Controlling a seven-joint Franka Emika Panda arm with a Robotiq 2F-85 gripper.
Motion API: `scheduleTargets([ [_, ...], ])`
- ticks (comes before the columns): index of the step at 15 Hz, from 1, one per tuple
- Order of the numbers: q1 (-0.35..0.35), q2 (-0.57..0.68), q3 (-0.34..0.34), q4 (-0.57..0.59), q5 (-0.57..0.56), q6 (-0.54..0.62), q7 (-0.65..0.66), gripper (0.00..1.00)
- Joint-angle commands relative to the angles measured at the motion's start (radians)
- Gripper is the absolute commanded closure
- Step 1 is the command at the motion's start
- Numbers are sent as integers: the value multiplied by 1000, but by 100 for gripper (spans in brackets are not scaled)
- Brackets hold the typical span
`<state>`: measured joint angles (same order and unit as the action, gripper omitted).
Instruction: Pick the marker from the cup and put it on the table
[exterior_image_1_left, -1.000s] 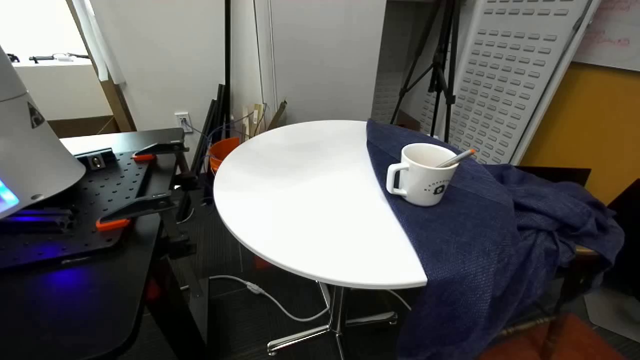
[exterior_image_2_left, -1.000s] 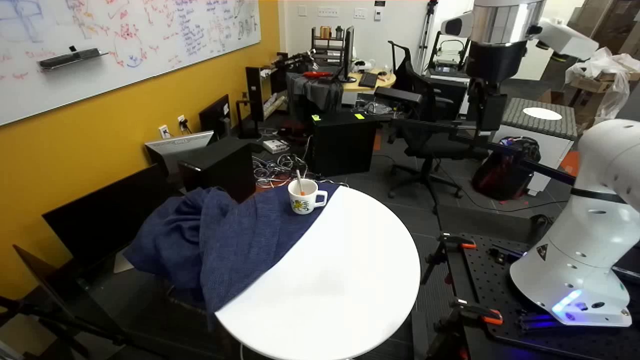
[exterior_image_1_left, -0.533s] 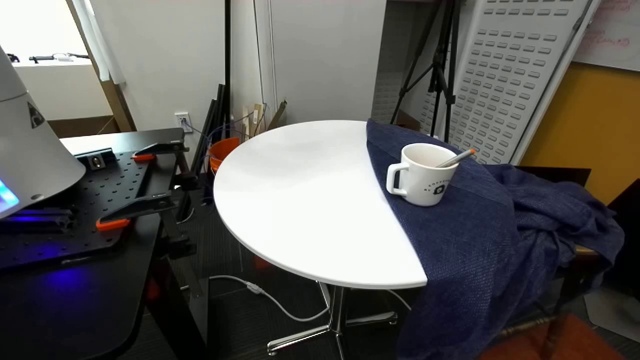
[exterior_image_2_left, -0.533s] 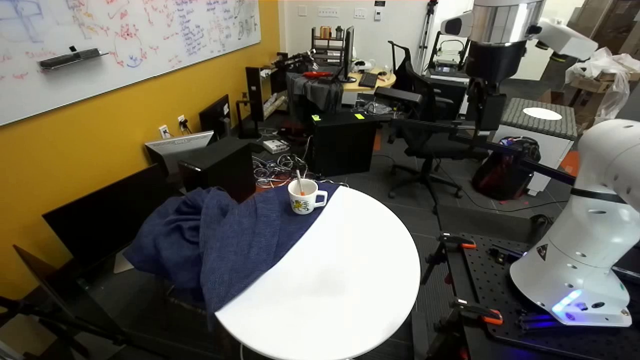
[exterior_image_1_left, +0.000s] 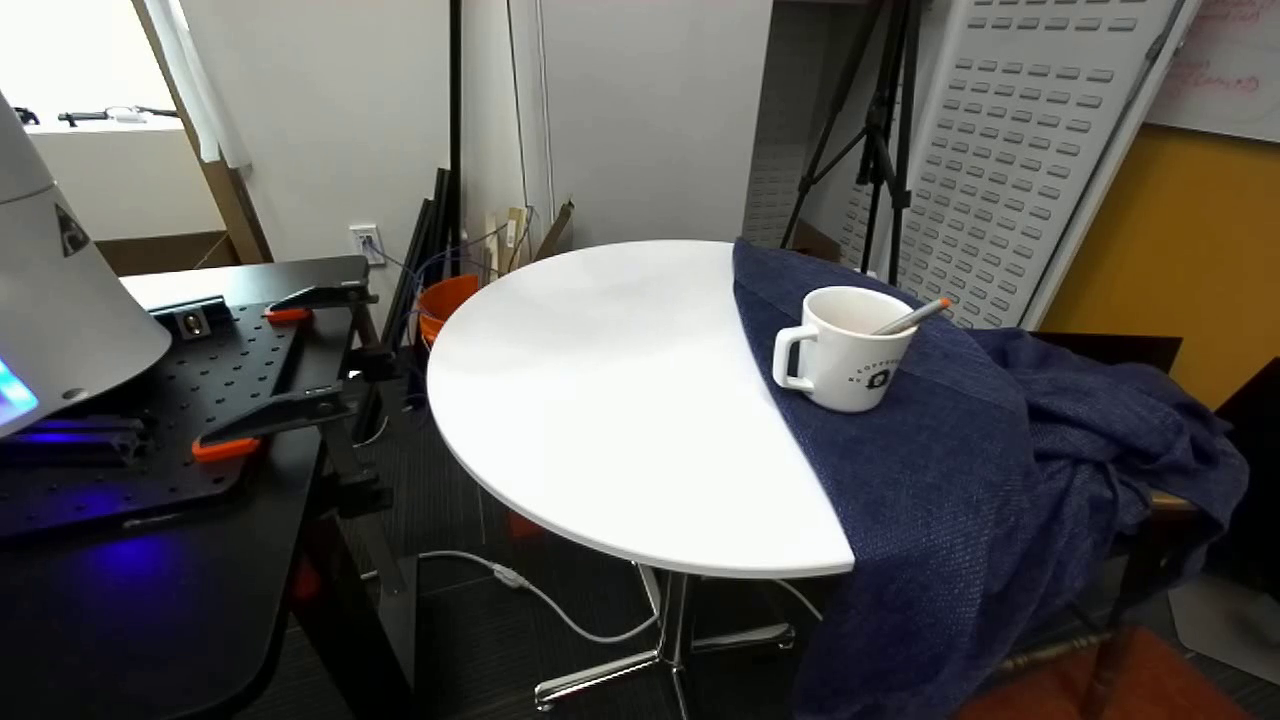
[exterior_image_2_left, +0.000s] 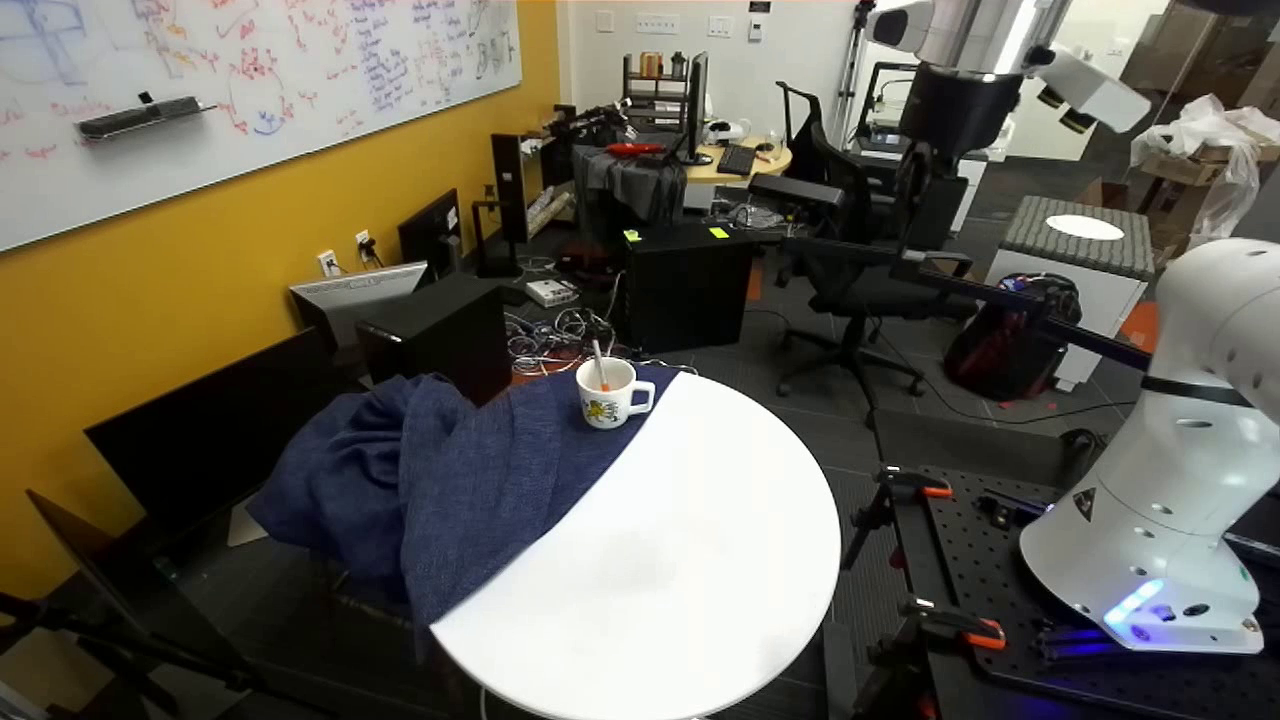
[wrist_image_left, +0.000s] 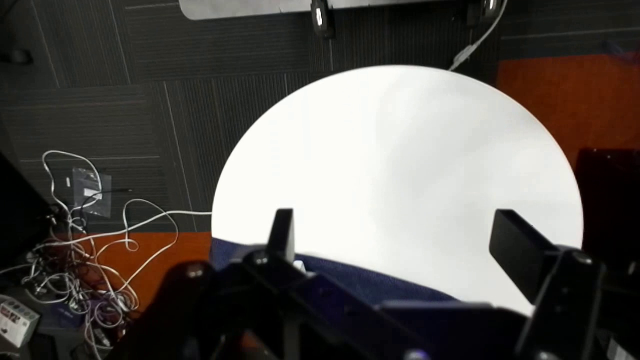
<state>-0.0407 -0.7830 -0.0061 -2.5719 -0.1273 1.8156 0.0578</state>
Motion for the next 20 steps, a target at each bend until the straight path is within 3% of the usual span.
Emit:
scheduleTargets([
  [1,-19,28,9,-21,-12,146,41,0],
  [6,-65,90,27,-53,-44,409,108,0],
  [11,-186,192,93,-63,-113,693,315,0],
  [16,-361,304,226,-43,-243,845,580,0],
  [20,-476,388,317,-7,-409,887,801,0],
])
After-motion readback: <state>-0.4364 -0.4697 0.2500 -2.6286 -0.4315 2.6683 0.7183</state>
